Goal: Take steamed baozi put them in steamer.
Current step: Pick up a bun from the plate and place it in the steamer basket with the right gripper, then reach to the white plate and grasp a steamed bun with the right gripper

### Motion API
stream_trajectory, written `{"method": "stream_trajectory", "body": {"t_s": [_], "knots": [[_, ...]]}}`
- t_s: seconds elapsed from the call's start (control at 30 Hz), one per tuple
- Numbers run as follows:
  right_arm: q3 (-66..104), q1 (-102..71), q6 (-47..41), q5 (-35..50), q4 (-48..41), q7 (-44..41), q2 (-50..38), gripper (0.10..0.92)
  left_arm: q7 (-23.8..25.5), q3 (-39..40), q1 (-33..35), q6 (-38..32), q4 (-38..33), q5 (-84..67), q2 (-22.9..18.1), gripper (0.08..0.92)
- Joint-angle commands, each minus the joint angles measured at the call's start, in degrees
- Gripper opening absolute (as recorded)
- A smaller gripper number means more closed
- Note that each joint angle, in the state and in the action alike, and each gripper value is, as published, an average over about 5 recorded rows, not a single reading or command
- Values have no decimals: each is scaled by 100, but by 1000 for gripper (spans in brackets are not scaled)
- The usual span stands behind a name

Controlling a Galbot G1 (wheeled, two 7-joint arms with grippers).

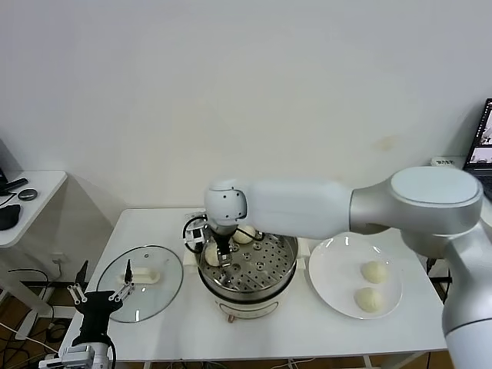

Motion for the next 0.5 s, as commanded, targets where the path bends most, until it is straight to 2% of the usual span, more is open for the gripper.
{"method": "stream_trajectory", "body": {"t_s": [0.03, 0.13, 0.3, 0.5], "knots": [[69, 1446, 166, 20, 1517, -1059, -2147, 816, 7, 67, -40, 7, 32, 2, 61, 823], [188, 1557, 597, -398, 1955, -1717, -3152, 822, 12, 94, -66, 8, 74, -3, 119, 823], [217, 1303, 1742, -1724, 2473, -2720, -4839, 823, 21, 165, -75, 9, 118, 9, 167, 823], [247, 368, 2430, -3013, 2784, -2747, -6119, 823, 33, 265, -35, -22, 150, 48, 154, 823]]}}
